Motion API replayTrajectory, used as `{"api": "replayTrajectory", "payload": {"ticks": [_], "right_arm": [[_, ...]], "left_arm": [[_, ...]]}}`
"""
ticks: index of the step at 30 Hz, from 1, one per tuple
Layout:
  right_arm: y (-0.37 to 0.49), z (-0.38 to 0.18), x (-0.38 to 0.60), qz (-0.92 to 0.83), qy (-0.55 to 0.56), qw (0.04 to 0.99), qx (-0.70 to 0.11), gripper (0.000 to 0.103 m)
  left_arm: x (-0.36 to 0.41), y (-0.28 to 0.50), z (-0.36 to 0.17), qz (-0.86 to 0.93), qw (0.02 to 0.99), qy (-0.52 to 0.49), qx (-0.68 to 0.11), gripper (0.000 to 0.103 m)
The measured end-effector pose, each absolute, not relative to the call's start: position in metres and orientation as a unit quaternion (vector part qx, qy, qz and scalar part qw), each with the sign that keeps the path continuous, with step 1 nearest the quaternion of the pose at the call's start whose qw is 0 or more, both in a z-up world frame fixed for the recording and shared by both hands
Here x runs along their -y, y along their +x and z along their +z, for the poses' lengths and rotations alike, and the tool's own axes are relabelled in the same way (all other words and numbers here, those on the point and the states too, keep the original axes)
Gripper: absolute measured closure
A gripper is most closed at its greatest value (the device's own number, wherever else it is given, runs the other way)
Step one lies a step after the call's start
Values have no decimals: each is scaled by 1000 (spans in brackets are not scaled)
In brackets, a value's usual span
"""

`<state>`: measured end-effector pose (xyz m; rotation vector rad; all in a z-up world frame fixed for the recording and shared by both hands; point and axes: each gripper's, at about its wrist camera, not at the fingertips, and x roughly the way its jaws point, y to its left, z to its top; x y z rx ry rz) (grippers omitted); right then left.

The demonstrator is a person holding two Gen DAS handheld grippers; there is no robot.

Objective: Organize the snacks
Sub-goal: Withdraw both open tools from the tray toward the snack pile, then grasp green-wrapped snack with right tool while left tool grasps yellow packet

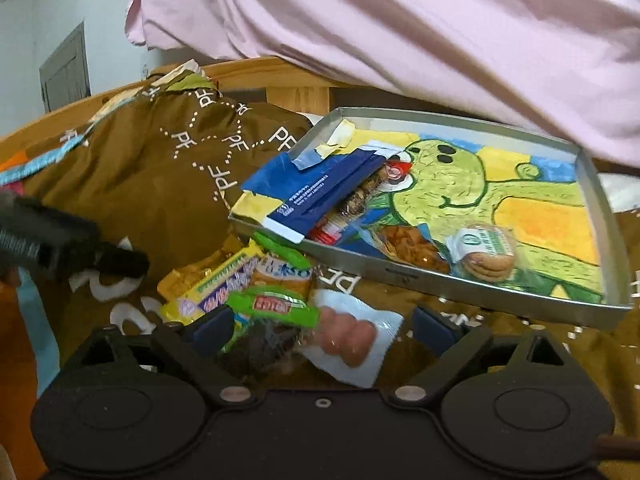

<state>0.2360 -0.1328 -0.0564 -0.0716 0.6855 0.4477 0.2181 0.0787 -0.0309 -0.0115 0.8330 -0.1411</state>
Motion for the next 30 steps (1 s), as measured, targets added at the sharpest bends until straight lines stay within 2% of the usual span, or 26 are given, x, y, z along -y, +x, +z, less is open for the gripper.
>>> {"api": "replayTrajectory", "payload": {"ticks": [9,12,14,18,25,27,30], "right_arm": [[273,-73,113,238,8,904,-356,25],[277,-78,107,248,6,899,-361,35],[278,-80,104,248,1,898,-364,47],[275,-78,105,245,-12,895,-372,49],[234,-65,121,283,-130,873,-376,49],[222,-66,133,295,-144,869,-370,47],[210,-66,148,303,-136,874,-355,37]], "left_arm": [[-64,215,-41,-76,907,56,-410,0],[-61,214,-43,-79,907,62,-410,0],[-60,214,-45,-82,906,66,-410,0],[-58,214,-45,-90,906,72,-408,0],[-53,208,-44,-118,905,65,-404,0],[-51,208,-43,-125,907,62,-398,0],[-50,210,-41,-139,913,40,-381,0]]}}
